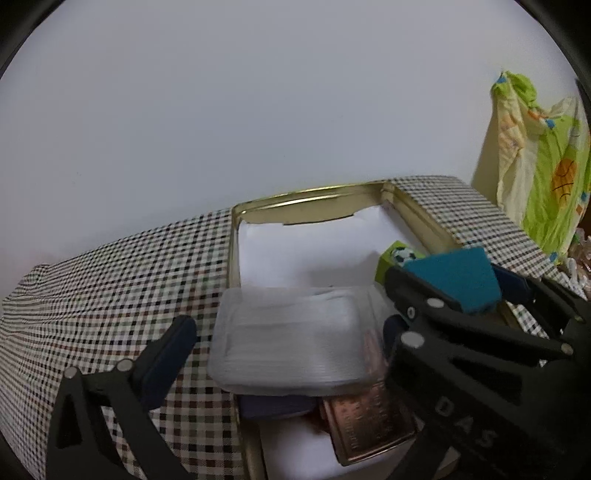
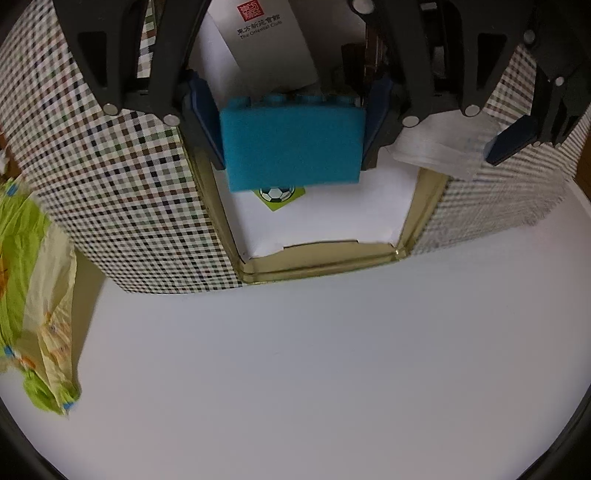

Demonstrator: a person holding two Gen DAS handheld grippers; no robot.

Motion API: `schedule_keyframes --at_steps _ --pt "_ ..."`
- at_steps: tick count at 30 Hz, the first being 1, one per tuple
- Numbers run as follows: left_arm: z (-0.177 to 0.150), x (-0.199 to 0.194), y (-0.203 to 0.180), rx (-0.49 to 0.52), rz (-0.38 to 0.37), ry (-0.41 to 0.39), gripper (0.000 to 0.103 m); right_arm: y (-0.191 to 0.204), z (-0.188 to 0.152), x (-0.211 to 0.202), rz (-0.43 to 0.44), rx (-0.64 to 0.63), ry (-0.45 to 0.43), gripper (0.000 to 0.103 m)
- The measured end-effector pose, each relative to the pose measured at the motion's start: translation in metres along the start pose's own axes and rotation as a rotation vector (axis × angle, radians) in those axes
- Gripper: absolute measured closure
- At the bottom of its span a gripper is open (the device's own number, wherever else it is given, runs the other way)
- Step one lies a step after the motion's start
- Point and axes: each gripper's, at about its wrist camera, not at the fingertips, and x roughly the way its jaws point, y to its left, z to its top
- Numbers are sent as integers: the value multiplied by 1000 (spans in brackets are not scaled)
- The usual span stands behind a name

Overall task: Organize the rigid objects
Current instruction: 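Open both grippers to drop the plastic box and blue brick into the tin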

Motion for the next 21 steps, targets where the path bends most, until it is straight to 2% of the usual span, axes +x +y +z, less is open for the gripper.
schedule_keyframes --at_steps 5,11,16,21 --pt "0 -2 5 -22 -44 -19 1 -1 -2 -9 31 5 -56 23" --pt "-1 -8 17 -85 -111 -39 1 -12 -3 -24 110 99 -158 21" --pt "-2 -22 28 -115 -112 -105 1 -16 -6 -45 129 149 -283 20" --pt "-8 -36 45 -149 -43 -212 0 -23 -13 -69 37 206 -450 20"
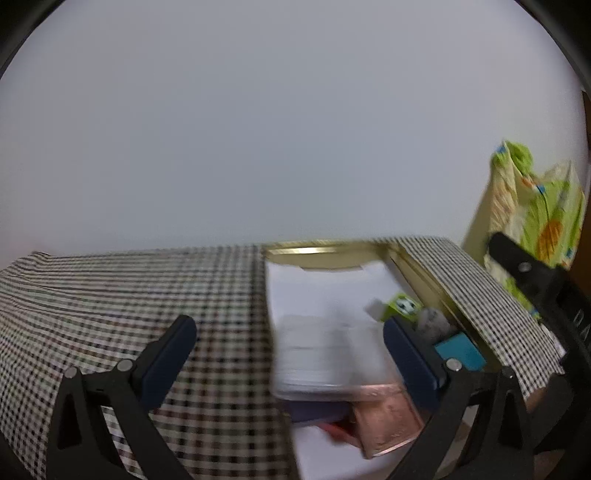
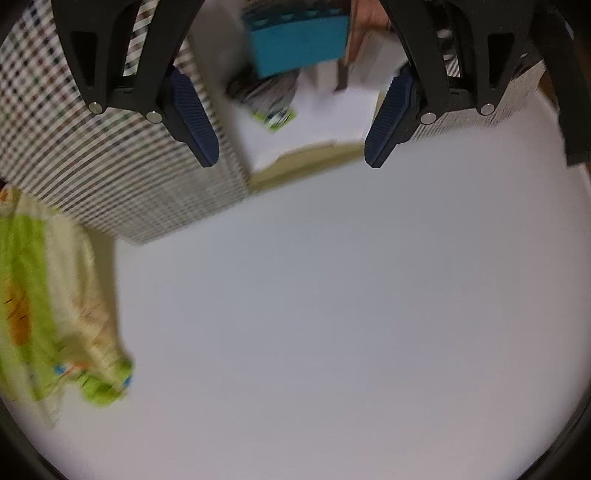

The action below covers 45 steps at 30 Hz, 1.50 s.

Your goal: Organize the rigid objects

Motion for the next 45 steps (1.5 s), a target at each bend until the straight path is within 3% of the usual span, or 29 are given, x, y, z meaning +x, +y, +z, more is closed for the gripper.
schedule_keyframes --at_steps 6,15,19,29,45 --pt "-6 -4 11 28 79 -67 0 -13 0 -10 -70 44 -59 19" --pt "-17 -14 22 91 180 -159 0 8 -16 -34 -136 -82 -164 19" --pt "-20 -23 31 70 167 -181 0 20 -23 -50 -148 -120 -211 19" --pt "-27 -42 53 3 149 -186 0 47 -38 -61 -159 -182 -222 15" --pt "-29 -52 49 28 155 -211 0 67 -52 -85 -224 -224 -309 12"
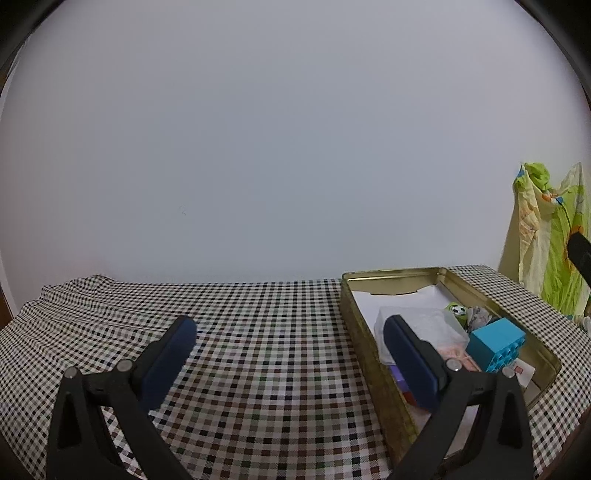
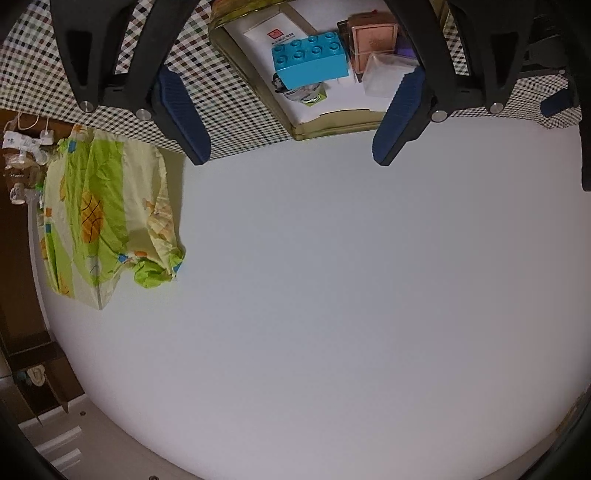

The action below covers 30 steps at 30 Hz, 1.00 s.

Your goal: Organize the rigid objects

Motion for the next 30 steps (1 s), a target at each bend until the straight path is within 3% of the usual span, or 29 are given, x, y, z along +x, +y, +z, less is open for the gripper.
schedule_keyframes --at_steps 19,30 --pt "-1 -1 0 2 -4 0 0 6 2 -9 25 -32 -17 1" --pt "-1 -1 1 -9 5 -7 0 7 2 -8 29 -38 -26 1"
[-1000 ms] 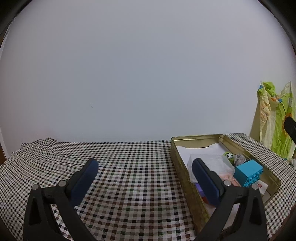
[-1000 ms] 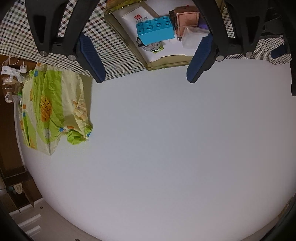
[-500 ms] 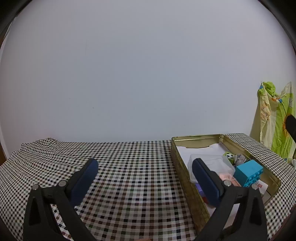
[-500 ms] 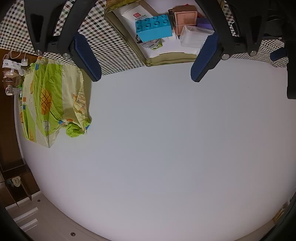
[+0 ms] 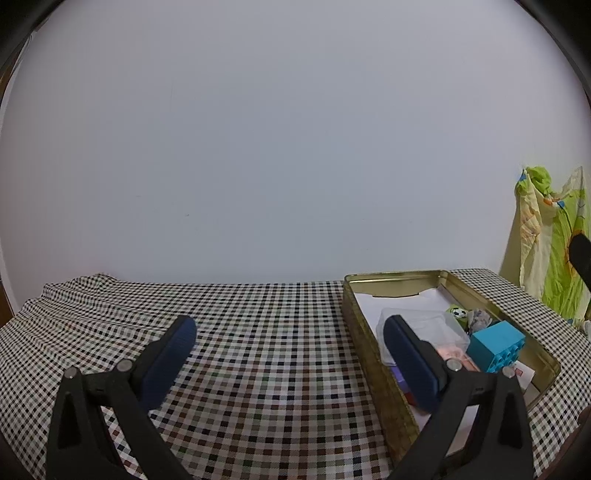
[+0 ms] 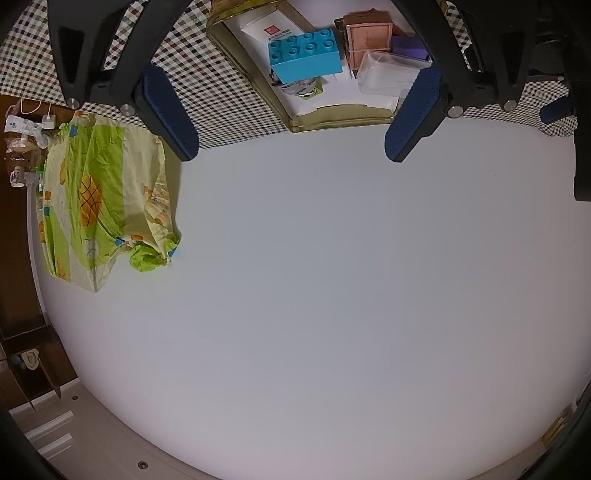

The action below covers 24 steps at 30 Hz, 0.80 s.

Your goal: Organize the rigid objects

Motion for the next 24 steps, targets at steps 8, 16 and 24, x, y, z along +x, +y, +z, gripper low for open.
schedule_keyframes --at_steps 8,16,24 --pt "0 1 0 -4 0 10 0 -1 -2 0 -6 7 11 1" --pt "-1 1 -1 3 6 17 0 -1 -1 0 -9 10 14 1" --pt "-2 3 -1 2 6 26 0 0 0 0 -7 9 17 1"
